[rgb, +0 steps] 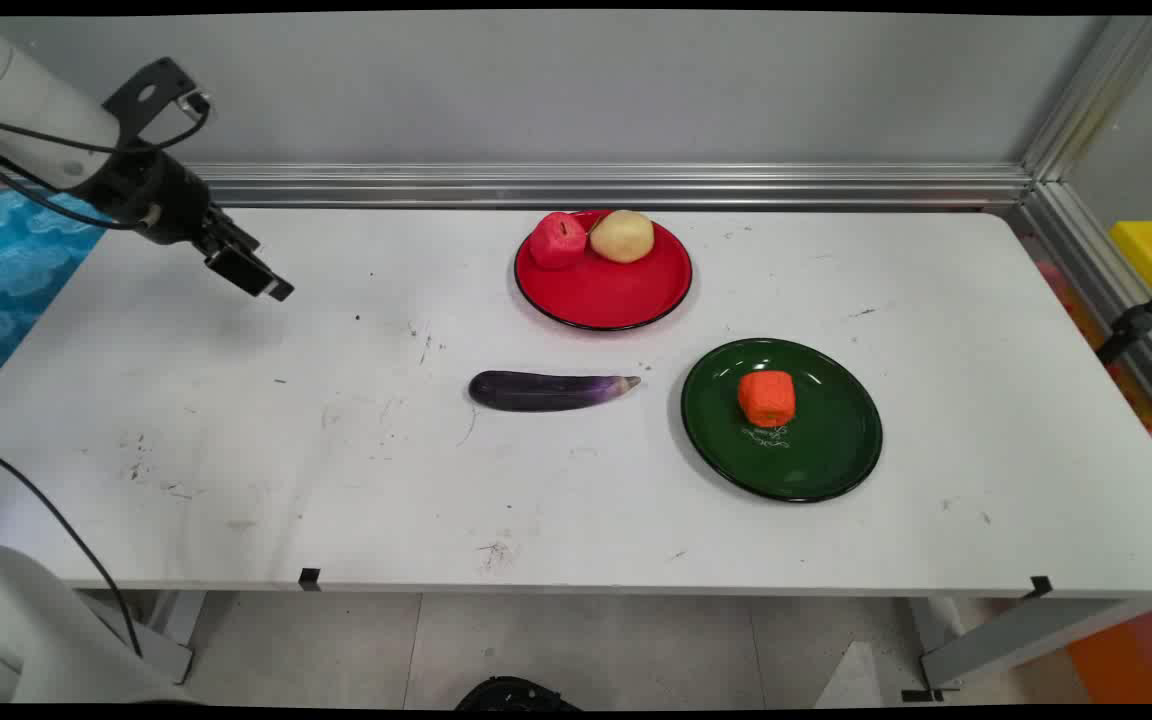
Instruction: Pick up the mandarin from the green plate
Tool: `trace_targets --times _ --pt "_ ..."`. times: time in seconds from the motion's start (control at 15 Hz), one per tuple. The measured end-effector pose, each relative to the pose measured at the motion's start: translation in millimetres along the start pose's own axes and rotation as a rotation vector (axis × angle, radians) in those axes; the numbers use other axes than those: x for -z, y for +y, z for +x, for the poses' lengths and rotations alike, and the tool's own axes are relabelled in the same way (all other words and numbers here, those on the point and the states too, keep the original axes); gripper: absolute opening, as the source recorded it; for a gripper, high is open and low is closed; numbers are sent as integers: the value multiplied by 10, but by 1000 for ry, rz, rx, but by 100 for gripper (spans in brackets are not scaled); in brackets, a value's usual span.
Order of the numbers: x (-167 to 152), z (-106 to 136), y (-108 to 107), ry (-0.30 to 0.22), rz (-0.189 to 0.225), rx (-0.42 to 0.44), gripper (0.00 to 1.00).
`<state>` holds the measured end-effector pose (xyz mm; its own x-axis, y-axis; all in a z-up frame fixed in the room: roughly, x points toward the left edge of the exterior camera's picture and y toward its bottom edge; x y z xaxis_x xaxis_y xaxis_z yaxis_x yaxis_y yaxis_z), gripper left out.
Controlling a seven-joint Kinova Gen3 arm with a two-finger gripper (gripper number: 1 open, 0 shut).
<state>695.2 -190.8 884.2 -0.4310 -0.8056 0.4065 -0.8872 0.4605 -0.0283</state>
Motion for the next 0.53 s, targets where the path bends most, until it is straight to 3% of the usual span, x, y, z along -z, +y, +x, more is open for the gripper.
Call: trace_targets --times 0.53 --pt "-37 427 432 57 -110 -202 100"
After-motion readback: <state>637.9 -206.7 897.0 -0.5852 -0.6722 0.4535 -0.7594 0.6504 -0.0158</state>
